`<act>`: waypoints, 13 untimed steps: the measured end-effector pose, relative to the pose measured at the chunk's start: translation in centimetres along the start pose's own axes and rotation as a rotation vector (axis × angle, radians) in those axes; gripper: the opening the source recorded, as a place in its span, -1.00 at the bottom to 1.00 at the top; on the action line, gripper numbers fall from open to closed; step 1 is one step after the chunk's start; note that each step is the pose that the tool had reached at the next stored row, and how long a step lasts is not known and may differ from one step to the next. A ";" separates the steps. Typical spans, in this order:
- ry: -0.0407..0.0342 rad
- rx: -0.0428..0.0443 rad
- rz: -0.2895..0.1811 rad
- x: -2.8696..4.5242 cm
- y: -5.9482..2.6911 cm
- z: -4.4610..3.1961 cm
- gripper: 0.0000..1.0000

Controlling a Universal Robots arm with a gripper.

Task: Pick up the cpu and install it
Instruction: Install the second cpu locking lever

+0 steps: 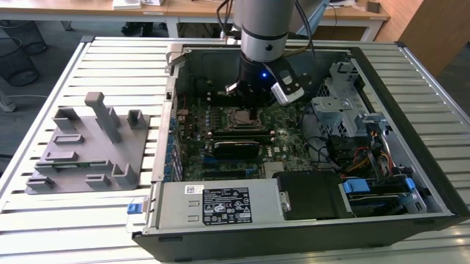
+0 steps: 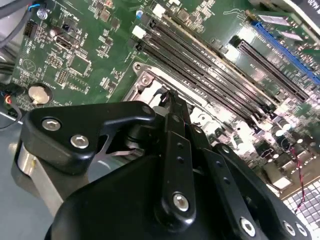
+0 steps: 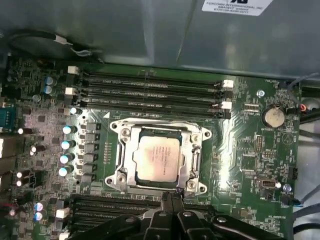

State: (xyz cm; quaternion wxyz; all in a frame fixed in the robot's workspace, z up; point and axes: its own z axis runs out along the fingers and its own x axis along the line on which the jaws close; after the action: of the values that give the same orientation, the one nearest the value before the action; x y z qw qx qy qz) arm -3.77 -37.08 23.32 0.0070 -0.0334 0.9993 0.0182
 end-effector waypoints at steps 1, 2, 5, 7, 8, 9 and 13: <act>-0.0012 -0.0171 0.000 0.01 -0.10 0.00 -0.79; -0.0024 -0.0350 0.000 0.01 -0.18 0.00 -0.79; -0.0032 -0.0522 0.001 0.04 -0.58 -0.01 -0.79; -0.0027 -0.0524 0.001 0.07 -0.98 -0.02 -0.79; -0.0025 -0.0523 0.001 0.10 -1.16 -0.02 -0.79; -0.0025 -0.0522 0.001 0.14 -1.38 -0.03 -0.79; -0.0026 -0.0524 0.001 0.29 -2.15 -0.04 -0.79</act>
State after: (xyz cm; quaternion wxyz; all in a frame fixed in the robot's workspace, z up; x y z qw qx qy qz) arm -3.91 -39.25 23.28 0.0074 -0.0332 0.9984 0.0444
